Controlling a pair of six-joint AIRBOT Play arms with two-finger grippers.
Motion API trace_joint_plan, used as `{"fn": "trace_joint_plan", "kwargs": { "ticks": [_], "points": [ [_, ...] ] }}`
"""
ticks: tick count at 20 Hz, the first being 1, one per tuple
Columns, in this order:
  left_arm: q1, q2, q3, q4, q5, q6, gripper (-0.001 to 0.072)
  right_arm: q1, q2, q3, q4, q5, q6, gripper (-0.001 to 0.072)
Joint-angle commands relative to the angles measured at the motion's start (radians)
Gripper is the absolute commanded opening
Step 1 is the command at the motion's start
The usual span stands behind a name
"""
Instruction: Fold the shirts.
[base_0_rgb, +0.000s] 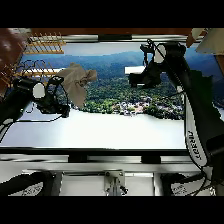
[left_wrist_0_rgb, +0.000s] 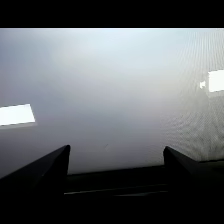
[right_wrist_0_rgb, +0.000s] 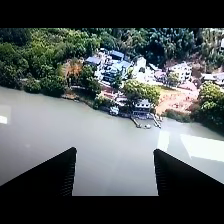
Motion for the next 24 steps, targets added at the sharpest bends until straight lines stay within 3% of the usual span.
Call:
{"fn": "trace_joint_plan", "kwargs": {
  "ticks": [1, 15, 21, 24],
  "points": [
    [0.000, -0.001, 0.000, 0.000, 0.000, 0.000, 0.0676, 0.001, 0.000, 0.000, 0.000, 0.000, 0.000, 0.0592],
    [0.000, -0.002, 0.000, 0.000, 0.013, -0.004, 0.0676, 0.001, 0.000, 0.000, 0.000, 0.000, 0.000, 0.0592],
    [0.000, -0.018, 0.001, -0.046, 0.276, -0.027, 0.0676, 0.001, 0.000, 0.000, -0.003, -0.045, -0.034, 0.0592],
    [0.067, -0.108, 0.085, -0.035, 0.428, -0.240, 0.0679, 0.001, 0.000, 0.000, -0.018, -0.052, -0.083, 0.0592]
  ]
}}
